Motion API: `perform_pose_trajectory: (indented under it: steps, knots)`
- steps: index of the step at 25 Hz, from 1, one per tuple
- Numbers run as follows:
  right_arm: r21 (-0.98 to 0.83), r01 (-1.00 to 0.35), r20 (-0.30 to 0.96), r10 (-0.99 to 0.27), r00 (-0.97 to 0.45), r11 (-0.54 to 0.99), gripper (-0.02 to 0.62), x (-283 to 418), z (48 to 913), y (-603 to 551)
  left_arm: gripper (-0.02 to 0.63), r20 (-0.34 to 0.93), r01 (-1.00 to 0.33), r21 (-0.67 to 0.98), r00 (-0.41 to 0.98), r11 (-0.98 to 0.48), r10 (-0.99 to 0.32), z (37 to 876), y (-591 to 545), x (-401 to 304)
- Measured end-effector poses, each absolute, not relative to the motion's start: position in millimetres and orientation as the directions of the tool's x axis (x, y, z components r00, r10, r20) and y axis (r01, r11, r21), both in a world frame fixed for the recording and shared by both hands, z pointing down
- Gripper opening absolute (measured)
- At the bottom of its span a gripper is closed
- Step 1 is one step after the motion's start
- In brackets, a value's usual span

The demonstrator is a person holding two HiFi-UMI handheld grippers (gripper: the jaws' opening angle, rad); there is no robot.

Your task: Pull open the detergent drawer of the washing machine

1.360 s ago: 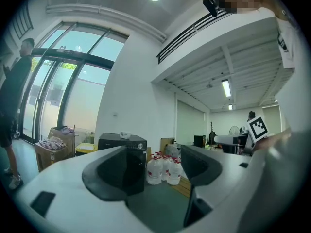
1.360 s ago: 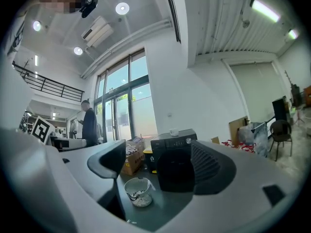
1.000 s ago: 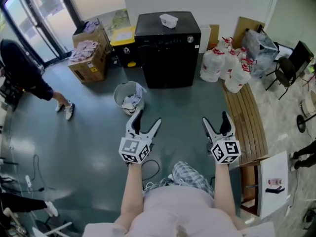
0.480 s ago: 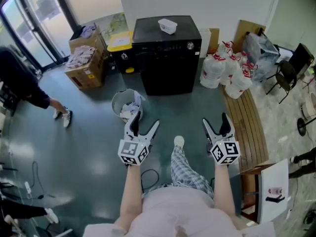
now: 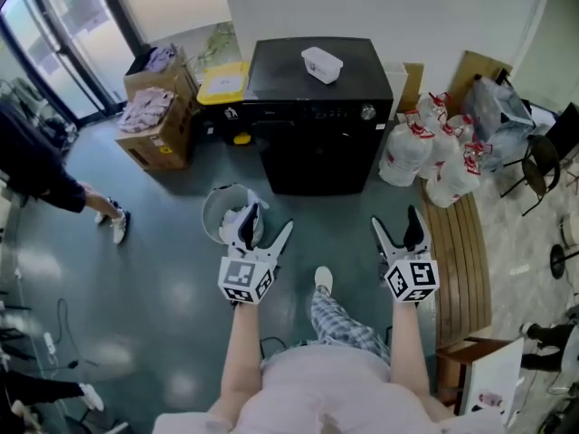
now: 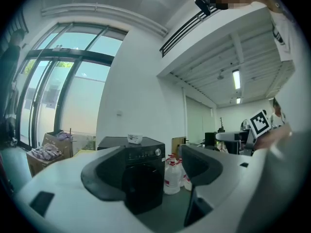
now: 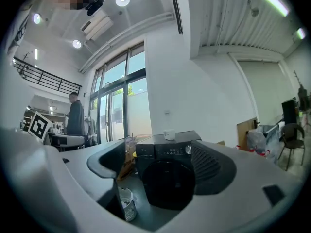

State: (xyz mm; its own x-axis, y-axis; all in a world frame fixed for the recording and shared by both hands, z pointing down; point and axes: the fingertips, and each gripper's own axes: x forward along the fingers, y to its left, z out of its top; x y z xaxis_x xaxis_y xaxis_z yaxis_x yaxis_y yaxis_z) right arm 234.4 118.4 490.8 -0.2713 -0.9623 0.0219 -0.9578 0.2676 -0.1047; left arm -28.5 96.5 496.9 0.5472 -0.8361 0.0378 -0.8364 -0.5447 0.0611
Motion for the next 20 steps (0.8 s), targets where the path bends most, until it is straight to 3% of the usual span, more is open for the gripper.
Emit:
perform_pose_trajectory:
  steps: [10, 20]
  knots:
    - [-0.112, -0.923, 0.049, -0.926, -0.374, 0.367, 0.419, 225.0, 479.2, -76.3, 0.348, 0.039, -0.878, 0.070, 0.476, -0.473, -0.878, 481.5, -72.9, -29.4]
    - [-0.100, -0.890, 0.084, -0.888, -0.452, 0.444, 0.419, 186.3, 482.2, -169.6, 0.348, 0.061, -0.902, 0.054, 0.431, -0.428, -0.901, 488.8, -142.3, -50.0]
